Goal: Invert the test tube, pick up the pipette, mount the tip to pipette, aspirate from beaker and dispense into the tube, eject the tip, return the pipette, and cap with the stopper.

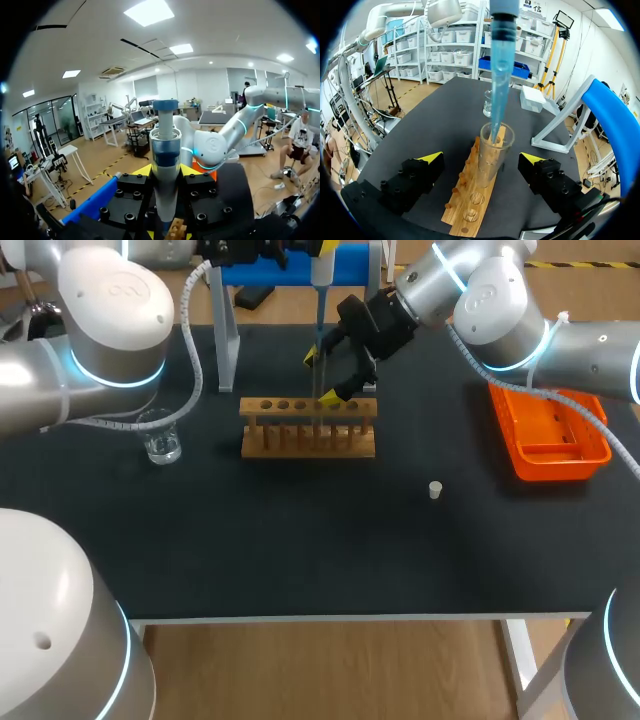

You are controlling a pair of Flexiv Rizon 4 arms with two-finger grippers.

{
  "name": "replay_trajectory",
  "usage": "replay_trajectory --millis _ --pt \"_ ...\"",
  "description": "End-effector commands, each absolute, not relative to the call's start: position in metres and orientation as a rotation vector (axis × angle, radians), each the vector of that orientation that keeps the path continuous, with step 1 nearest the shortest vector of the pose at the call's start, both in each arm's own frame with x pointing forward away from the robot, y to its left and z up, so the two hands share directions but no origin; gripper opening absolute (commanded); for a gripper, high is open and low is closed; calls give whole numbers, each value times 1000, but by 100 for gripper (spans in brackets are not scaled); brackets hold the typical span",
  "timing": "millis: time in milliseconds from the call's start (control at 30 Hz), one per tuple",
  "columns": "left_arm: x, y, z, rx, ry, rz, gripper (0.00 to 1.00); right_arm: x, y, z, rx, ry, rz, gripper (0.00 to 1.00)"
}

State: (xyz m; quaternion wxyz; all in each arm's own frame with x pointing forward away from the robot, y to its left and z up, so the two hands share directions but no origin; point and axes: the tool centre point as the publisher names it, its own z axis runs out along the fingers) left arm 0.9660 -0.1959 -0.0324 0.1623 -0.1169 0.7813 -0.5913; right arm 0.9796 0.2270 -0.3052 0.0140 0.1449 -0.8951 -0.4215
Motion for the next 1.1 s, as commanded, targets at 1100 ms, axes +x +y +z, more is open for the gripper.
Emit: replay_trajectory --millis 1100 --pt "966 -191 -37 -319 2165 -1790 0 980 226 -304 453 -2786 -1308 100"
